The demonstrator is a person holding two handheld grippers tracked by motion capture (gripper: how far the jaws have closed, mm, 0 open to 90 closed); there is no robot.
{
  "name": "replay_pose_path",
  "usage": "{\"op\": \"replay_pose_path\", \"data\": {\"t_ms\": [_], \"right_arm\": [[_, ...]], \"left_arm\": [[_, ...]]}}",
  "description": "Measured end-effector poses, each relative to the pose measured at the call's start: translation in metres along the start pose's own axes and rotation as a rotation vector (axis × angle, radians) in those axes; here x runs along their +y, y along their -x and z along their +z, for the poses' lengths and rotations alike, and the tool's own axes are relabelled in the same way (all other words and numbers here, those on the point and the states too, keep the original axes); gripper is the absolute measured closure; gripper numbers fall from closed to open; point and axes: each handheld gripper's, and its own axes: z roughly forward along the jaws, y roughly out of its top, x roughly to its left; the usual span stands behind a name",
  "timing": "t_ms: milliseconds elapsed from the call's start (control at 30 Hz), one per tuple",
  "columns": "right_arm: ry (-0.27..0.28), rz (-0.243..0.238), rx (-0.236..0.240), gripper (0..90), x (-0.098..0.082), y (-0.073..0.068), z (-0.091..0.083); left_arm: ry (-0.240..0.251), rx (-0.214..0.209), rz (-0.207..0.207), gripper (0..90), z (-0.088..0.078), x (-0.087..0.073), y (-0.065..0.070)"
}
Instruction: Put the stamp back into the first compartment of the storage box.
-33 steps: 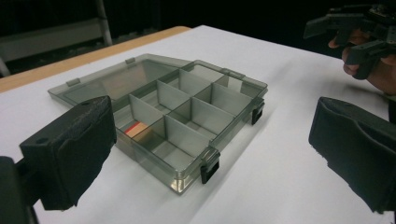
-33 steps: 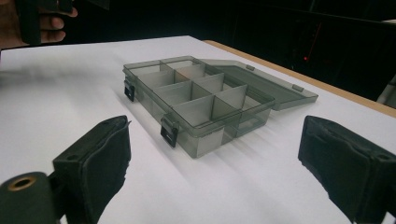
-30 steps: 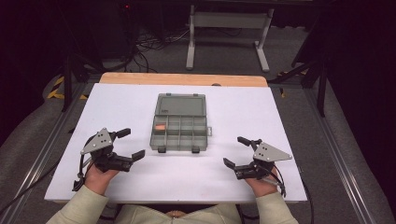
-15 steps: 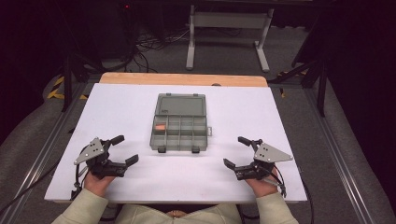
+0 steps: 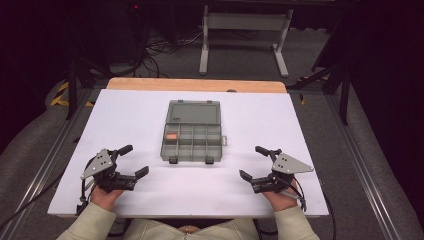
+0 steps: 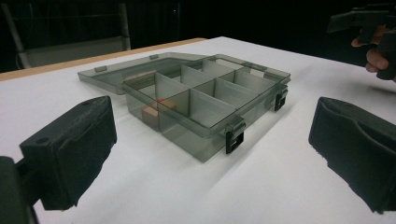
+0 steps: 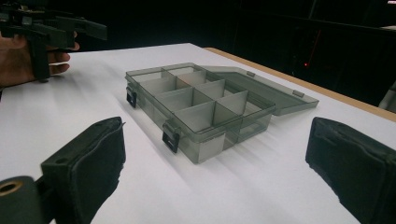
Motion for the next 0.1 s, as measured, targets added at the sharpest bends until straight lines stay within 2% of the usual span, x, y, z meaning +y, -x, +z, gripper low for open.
{"op": "replay_pose_path", "data": {"t_ms": [100], "right_arm": [[0.001, 0.001, 0.000, 5.0, -0.0001, 0.0001, 0.0000]], "left_arm": [[-0.005, 0.005, -0.001, 1.8, -0.0004, 0.0005, -0.0001]]}}
